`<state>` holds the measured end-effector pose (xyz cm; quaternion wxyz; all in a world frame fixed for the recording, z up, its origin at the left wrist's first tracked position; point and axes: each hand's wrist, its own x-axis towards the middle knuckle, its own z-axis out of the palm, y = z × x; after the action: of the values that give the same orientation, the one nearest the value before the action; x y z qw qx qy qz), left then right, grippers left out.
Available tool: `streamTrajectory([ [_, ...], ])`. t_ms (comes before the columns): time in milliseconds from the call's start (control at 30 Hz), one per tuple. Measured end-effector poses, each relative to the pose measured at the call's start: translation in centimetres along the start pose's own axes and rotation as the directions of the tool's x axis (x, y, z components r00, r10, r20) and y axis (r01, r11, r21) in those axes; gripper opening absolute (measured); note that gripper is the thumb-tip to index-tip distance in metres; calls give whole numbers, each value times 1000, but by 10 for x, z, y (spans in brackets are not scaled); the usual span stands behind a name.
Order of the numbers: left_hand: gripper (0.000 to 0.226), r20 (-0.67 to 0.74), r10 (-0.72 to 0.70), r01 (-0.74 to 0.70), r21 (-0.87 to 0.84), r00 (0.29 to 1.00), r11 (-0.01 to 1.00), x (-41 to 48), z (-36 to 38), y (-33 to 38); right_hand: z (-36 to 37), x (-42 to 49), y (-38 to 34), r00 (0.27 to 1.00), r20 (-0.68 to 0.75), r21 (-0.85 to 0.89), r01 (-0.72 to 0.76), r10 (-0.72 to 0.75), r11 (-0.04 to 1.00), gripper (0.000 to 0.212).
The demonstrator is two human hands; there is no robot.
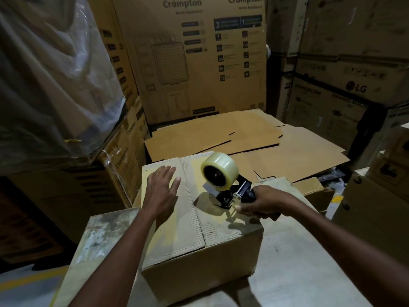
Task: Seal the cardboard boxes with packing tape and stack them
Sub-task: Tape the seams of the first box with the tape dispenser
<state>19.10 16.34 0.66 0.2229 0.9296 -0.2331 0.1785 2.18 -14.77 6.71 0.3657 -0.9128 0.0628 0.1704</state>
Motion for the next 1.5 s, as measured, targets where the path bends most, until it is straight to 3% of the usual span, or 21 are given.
streamTrajectory([
  [133, 53, 71, -14, 11, 47, 997, 999, -13, -2, -18, -14, -1, -10, 971, 218, 317, -163, 95, 934, 89],
  [267, 69, 147, -26, 17, 62, 989, 998, -15, -7, -43, -16, 0, -13, 945, 297, 404, -255, 137, 879, 74],
  [400, 77, 249, -66, 48, 78, 966, 996, -18, -6, -61, -11, 0, -22, 954, 249, 555, -282, 167, 782, 68],
  [467, 81, 278, -81, 65, 64, 957, 996, -23, -4, -67, -15, 2, -25, 955, 256, 684, -290, 152, 669, 66],
  [567, 96, 295, -77, 63, 57, 952, 996, -25, -2, -74, -23, 9, -22, 958, 262, 875, -287, 116, 391, 66],
  [633, 85, 315, -92, 81, 48, 945, 996, -24, -1, -77, -26, 9, -16, 958, 261, 931, -282, 118, 231, 64],
  [700, 85, 336, -112, 114, 15, 935, 993, -23, 1, -80, -32, 8, -9, 959, 247, 947, -269, 138, 173, 63],
  [767, 95, 356, -119, 127, 1, 927, 992, -21, 4, -82, -40, 4, -2, 958, 233, 932, -269, 168, 243, 64],
  [833, 80, 335, -85, 78, 33, 938, 996, -19, 5, -76, -44, -1, 0, 954, 239, 884, -291, 181, 366, 67],
  [933, 73, 186, 142, -164, 108, 972, 981, -16, 0, -47, -39, -2, -7, 948, 262, 825, -317, 180, 468, 70],
  [1000, 68, 97, 329, -337, 74, 939, 939, -8, -3, -20, -29, 1, -16, 942, 280, 792, -336, 187, 510, 71],
  [1067, 62, 100, 439, -437, -44, 893, 898, 6, -1, 1, -19, 5, -21, 934, 301, 758, -356, 192, 547, 72],
  [1133, 58, 240, 441, -414, -155, 865, 897, 10, 3, 7, -14, 5, -24, 927, 315, 735, -373, 203, 566, 72],
  [1233, 60, 410, 364, -323, -167, 836, 931, -8, 18, 0, -19, -3, -24, 927, 293, 680, -375, 235, 630, 72],
  [1367, 50, 401, 337, -296, -161, 852, 941, -18, 26, -8, -42, -21, -11, 931, 207, 550, -366, 302, 751, 78],
  [1500, 54, 422, 358, -308, -184, 833, 933, -16, 24, -8, -58, -33, -1, 938, 176, 619, -341, 298, 707, 77],
])
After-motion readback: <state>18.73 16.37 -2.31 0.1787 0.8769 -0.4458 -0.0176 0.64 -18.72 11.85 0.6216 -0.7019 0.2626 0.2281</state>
